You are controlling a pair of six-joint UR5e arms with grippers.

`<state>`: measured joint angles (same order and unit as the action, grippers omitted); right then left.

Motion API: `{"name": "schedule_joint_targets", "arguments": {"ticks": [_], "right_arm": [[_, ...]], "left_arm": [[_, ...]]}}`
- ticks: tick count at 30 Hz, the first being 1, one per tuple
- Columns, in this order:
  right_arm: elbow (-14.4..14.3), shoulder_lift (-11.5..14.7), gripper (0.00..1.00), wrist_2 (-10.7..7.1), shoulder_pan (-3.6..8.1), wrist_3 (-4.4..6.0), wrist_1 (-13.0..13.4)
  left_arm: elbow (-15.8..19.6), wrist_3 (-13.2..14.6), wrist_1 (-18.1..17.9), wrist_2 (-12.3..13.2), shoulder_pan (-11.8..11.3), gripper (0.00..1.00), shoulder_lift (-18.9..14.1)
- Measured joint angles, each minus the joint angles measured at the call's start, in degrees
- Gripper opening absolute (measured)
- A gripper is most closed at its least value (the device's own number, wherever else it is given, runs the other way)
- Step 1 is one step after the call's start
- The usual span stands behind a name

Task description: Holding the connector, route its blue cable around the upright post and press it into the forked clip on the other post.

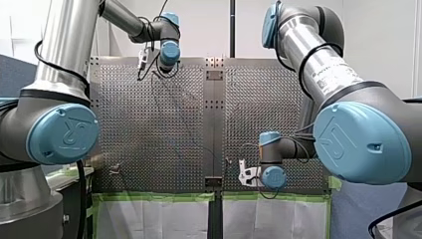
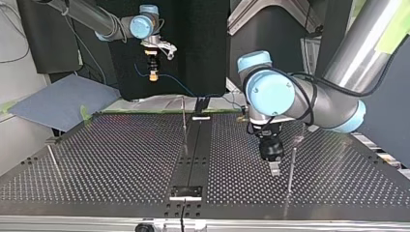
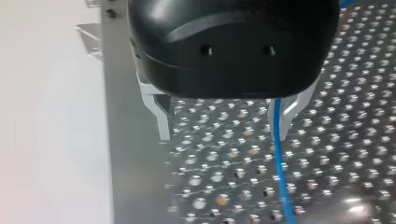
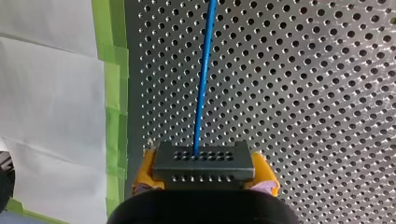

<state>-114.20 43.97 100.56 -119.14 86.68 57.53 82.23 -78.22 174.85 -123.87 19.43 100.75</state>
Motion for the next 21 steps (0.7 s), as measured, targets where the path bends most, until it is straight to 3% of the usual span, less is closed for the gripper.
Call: {"name": "schedule_joint_targets", "arguments": {"ticks": [10, 21], "right_arm": [[0.0, 0.0, 0.00, -0.18, 0.06, 0.08, 0.2], [0.0, 0.0, 0.00, -0.19, 0.24, -0.20, -0.2]], "left_arm": [[-4.5, -0.5, 0.3, 2.7, -0.4, 1.00, 0.1], [-6.3, -1.5, 4.1, 2.2, 0.1, 1.00, 2.9]]}}
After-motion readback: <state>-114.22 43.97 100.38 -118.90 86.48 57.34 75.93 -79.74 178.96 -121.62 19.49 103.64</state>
